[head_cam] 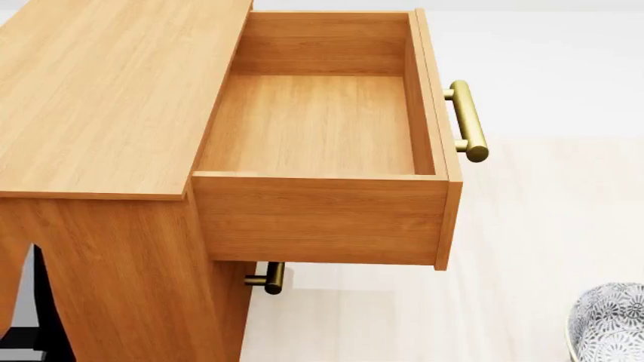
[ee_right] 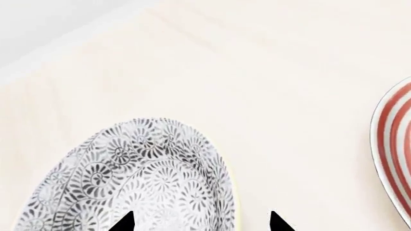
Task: Put the bowl on top of the cabinet.
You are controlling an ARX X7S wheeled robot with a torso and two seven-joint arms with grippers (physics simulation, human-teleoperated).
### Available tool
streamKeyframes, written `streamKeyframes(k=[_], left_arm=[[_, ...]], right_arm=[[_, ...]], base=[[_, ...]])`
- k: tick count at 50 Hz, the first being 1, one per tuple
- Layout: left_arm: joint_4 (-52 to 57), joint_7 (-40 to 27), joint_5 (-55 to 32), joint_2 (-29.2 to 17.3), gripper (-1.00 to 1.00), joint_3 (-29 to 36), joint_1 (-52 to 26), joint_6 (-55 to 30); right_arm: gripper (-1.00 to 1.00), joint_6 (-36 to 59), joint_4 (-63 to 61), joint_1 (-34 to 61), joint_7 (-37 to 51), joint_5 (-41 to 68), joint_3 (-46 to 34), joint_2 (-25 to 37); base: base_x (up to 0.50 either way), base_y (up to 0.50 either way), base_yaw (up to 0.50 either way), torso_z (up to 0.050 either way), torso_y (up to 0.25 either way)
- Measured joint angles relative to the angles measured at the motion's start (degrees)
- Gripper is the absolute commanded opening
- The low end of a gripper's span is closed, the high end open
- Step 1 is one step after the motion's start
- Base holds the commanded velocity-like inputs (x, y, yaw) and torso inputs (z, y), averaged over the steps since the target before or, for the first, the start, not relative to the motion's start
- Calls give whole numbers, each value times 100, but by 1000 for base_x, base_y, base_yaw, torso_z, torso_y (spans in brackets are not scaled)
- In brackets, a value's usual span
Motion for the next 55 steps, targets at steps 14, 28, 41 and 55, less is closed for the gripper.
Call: streamKeyframes(k=[14,28,41,55], left_arm=[[-15,-31,-12,-27,100,26,-13,-6],[-96,-41,-6,-42,100,67,-27,36],[-198,-44,22,-47,100,119,-28,108],[-295,-48,48,-54,100,173,-33,168]], right_arm=[[100,-335,392,0,-203,-112,-69,-145],[100,-661,799,6,-377,-239,-134,-269],[100,-924,1110,83,-541,-271,-221,-333],[100,-1180,1384,205,-678,-262,-304,-372]], base=[[0,0,0,0,0],[0,0,0,0,0],[0,0,0,0,0],[1,0,0,0,0]])
